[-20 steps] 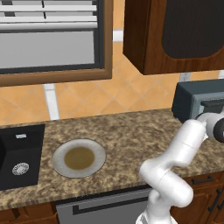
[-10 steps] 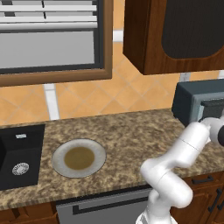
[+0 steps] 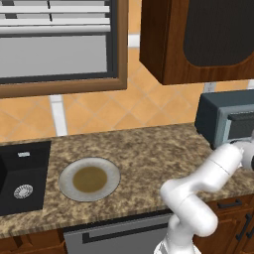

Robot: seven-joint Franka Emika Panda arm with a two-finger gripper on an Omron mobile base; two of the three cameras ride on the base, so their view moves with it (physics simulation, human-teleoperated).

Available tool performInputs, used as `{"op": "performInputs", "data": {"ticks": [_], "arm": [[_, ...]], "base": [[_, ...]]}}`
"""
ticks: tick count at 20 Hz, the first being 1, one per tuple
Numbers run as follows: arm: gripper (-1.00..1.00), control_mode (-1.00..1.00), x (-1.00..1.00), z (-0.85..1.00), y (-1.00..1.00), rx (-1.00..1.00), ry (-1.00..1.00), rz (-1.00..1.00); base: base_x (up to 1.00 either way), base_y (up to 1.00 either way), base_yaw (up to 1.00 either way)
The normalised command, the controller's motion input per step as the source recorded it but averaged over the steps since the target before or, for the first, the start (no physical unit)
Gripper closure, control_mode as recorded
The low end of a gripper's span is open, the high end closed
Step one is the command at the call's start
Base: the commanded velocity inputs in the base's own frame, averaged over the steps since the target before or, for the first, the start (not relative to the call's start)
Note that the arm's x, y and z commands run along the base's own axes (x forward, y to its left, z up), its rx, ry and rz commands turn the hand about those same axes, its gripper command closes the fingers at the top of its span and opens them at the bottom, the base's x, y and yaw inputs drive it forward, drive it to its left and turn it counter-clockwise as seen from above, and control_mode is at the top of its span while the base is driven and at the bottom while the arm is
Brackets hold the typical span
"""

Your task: Pick up the kebab skewer and baguette bread, and place them inside the toaster oven. Close the toaster oven door and start by setting the timer.

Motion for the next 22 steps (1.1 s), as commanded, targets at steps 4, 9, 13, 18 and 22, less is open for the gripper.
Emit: {"op": "performInputs", "data": {"ticks": [4,9,13,18,22], "arm": [[-1.0,-1.0,0.19,-0.13,-0.12,0.0,0.01,0.0],[-1.0,-1.0,0.17,-0.44,-0.11,0.0,0.0,0.0],[-1.0,-1.0,0.12,-0.38,-0.07,0.0,0.0,0.0],[-1.0,-1.0,0.08,-0.2,-0.03,0.0,0.0,0.0],[-1.0,-1.0,0.01,-0.08,0.0,0.0,0.0,0.0]], "base": [[0.0,0.0,0.0],[0.0,0.0,0.0],[0.0,0.0,0.0],[0.0,0.0,0.0],[0.0,0.0,0.0]]}}
